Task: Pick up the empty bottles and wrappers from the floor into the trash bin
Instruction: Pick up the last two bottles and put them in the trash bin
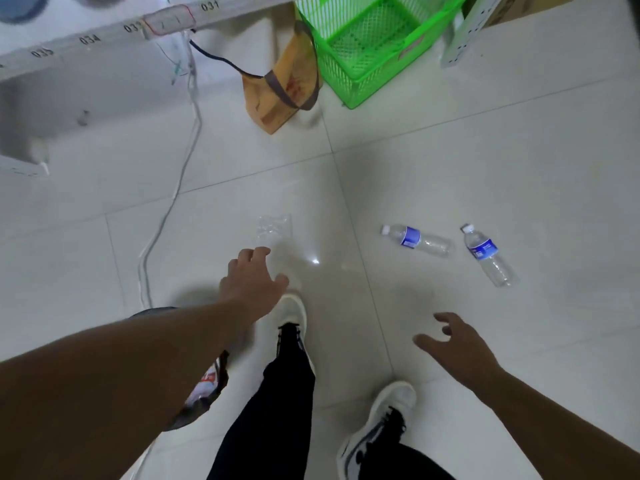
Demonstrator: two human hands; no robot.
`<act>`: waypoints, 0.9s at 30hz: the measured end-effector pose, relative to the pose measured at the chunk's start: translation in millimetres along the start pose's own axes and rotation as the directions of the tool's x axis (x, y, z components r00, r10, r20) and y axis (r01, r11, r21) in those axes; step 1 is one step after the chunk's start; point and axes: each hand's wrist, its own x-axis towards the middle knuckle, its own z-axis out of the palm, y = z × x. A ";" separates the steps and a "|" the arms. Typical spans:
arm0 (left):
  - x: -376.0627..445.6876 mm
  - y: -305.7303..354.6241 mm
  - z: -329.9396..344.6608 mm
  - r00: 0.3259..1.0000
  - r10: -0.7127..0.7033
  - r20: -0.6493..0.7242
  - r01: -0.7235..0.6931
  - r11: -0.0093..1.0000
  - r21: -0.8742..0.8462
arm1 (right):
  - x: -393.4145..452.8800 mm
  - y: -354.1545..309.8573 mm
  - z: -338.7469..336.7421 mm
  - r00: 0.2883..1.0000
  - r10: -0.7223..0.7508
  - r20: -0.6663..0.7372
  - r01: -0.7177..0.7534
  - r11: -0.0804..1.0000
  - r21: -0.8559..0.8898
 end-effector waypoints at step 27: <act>234.2 19.2 127.5 0.954 0.150 -0.260 -0.138 0.988 0.066 | 308.6 -5.9 -2.9 0.949 -0.239 -0.203 0.172 0.938 -0.300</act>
